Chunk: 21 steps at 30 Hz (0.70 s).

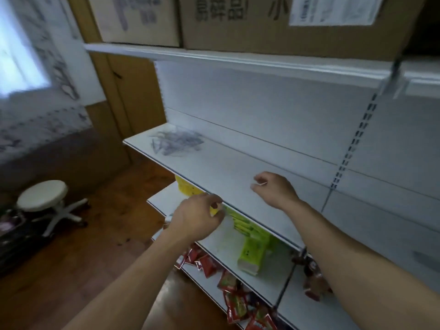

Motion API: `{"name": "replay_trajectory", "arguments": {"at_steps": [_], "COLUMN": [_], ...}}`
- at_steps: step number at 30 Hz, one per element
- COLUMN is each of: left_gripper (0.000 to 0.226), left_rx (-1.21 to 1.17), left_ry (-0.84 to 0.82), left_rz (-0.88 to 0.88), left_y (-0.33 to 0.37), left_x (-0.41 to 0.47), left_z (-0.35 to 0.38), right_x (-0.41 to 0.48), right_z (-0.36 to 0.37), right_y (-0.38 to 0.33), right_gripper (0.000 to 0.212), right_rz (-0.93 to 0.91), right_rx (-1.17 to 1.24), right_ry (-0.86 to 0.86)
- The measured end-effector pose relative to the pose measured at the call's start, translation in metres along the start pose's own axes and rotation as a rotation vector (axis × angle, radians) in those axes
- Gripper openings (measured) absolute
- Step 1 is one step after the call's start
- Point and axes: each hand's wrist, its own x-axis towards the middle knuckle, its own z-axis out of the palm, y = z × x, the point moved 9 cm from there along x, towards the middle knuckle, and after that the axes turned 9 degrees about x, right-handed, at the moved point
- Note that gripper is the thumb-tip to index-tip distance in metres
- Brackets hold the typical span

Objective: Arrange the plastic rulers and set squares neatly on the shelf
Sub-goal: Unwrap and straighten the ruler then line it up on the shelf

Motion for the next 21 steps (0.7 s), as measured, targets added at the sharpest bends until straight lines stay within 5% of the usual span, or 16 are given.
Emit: {"name": "replay_trajectory", "arguments": {"at_steps": [12, 21], "left_gripper": [0.038, 0.033], "left_rx": [-0.012, 0.001], "left_ry": [-0.001, 0.017], "left_rz": [-0.213, -0.233], "left_y": [-0.182, -0.290], "left_x": [0.010, 0.110], "left_z": [-0.019, -0.021], "right_x": [0.096, 0.237], "right_z": [0.154, 0.227], "right_y": [-0.123, -0.154], "right_gripper": [0.039, 0.040], "right_rz": [-0.096, -0.128], "right_rx": [-0.020, -0.020], "right_ry": [-0.163, -0.179]}}
